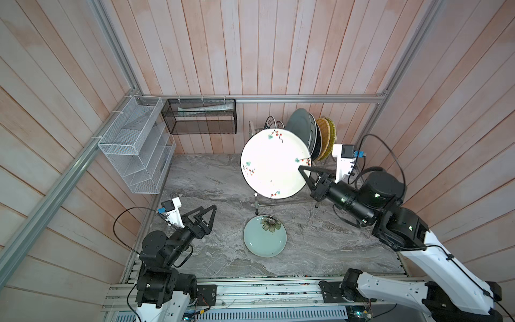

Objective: Load plates into a dish rack
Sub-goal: Place the plate on the dish rack.

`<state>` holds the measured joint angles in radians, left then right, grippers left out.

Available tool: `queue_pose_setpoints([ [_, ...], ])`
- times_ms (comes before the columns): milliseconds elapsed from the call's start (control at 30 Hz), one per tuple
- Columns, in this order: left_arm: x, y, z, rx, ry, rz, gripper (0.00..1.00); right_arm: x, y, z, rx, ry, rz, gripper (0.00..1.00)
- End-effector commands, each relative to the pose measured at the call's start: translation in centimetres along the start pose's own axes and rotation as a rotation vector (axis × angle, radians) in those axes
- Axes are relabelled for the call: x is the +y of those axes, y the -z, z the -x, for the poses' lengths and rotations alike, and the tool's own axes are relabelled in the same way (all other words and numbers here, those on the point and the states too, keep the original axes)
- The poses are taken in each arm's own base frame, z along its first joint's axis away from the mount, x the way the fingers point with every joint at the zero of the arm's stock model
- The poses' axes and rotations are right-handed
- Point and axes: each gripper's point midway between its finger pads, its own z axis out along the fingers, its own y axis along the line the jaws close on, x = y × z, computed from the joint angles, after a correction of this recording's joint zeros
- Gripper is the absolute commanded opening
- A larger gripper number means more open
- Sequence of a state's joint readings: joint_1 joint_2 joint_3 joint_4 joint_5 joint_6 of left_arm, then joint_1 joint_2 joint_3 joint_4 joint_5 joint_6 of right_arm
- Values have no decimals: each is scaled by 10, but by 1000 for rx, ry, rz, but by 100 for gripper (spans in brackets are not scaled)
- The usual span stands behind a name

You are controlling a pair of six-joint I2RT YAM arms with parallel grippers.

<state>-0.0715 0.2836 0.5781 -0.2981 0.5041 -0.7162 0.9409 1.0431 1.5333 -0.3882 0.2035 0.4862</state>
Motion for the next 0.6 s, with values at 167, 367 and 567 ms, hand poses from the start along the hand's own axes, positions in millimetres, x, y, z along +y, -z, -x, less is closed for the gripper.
queue_pose_setpoints([
  [167, -6, -3, -13, 78, -135, -55, 100, 2, 13, 150, -352, 239, -313, 0],
  [367, -1, -8, -19, 99, -145, -57, 100, -16, 12, 194, -433, 339, -508, 0],
  [567, -5, -15, -7, 105, -175, -53, 100, -43, -5, 199, -412, 414, -647, 0],
])
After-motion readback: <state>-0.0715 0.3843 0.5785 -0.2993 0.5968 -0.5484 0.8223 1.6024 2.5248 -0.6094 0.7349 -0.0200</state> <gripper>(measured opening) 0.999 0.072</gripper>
